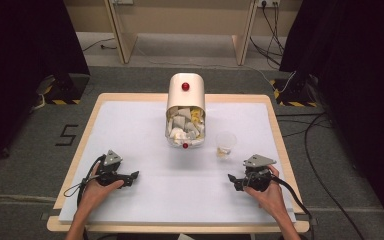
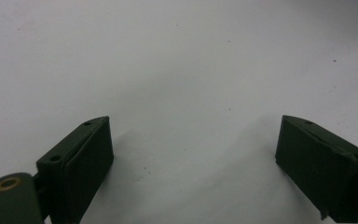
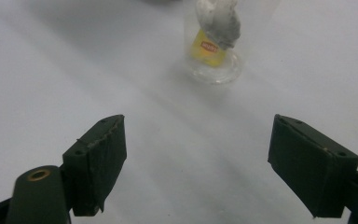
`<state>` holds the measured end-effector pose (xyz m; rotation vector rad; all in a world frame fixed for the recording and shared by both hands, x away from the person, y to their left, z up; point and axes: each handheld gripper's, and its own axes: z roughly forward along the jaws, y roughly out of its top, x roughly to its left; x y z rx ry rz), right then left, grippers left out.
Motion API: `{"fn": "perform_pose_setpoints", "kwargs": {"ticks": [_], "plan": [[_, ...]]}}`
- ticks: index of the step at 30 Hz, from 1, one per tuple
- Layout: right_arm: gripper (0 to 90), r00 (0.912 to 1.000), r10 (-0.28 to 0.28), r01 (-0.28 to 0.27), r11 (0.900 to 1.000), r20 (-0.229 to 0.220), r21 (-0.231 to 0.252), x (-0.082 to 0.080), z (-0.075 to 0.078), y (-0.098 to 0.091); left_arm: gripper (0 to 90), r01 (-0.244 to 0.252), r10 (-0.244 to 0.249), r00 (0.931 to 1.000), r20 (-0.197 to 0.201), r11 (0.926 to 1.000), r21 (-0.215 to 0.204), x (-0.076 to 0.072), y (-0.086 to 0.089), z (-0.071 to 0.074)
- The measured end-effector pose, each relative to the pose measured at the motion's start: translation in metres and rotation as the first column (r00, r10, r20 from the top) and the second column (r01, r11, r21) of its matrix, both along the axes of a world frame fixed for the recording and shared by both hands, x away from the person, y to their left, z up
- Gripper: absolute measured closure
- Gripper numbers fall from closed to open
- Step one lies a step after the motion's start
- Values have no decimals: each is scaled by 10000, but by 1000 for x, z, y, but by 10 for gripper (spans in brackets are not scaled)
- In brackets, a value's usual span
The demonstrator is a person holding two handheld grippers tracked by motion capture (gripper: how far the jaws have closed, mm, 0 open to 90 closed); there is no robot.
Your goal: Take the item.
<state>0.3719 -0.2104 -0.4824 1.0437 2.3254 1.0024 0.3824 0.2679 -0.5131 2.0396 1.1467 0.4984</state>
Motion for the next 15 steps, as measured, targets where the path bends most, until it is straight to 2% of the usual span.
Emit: {"fn": "perform_pose_setpoints", "kwargs": {"ticks": [9, 15], "plan": [[199, 9999, 107, -111, 9990, -96, -432, -7, -3, 1, 99, 0, 0, 10000, -1, 10000, -1, 0, 0, 0], [203, 9996, 9, -20, 9993, -297, -368, -10, -8, -4, 99, 7, -7, 10000, 5, 10000, 19, 0, 0, 0]]}}
